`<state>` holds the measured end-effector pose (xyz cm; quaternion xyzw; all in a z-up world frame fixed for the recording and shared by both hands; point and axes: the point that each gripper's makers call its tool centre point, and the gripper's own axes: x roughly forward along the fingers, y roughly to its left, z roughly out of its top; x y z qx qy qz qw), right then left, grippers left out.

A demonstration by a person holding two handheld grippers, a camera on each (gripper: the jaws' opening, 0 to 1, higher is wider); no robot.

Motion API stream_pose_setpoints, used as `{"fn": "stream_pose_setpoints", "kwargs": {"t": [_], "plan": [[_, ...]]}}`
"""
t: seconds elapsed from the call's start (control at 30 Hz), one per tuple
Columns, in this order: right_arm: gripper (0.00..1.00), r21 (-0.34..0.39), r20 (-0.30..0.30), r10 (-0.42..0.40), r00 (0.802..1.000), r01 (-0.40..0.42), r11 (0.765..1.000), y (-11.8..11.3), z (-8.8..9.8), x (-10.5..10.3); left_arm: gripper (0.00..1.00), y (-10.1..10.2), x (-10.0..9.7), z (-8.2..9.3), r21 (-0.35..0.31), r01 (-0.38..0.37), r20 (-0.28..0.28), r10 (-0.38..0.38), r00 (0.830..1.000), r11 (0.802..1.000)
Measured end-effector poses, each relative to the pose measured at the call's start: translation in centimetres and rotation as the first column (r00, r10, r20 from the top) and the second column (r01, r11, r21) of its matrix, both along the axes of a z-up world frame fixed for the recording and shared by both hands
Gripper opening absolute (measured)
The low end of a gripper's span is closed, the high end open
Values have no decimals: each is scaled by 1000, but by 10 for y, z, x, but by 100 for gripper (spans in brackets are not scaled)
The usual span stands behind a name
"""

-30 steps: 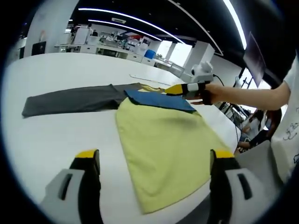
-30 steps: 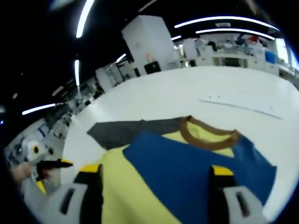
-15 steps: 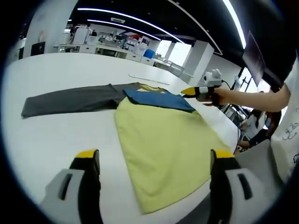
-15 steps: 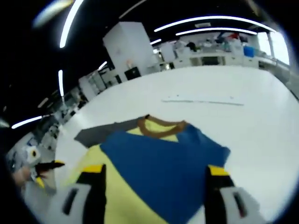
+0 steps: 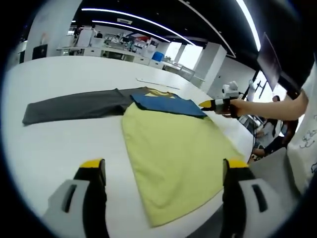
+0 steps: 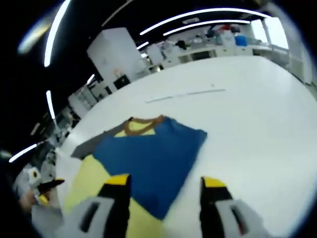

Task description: Fold the garment on the visible template until the final outline fits inside the template.

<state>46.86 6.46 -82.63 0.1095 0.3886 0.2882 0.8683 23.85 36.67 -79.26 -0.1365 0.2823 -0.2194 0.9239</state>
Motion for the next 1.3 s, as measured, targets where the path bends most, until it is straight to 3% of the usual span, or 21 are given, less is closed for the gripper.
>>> {"fn": "stream_pose_setpoints", "kwargs": {"t": [0.33,0.57,0.63,1.1,1.3], "plan": [[32,20,-24,11,1000,-11,1000,0,0,-13,95,0,-1,-1,2,4,-4,-4,1000,1000],[12,20,-52,22,998,-21,1000,-1,-6,-20,95,1,-1,-2,1,2,-6,-2,1000,1000],[0,5,-46,28,999,-28,1000,-3,-9,-20,95,1,-1,-2,1,2,-7,-2,1000,1000],[0,-24,-13,-48,999,47,999,-17,-12,-2,95,0,-2,-5,1,0,-19,0,1000,1000],[0,-28,-10,-37,999,36,999,-19,-12,-1,94,1,-1,-5,-1,-6,-18,6,1000,1000]]}}
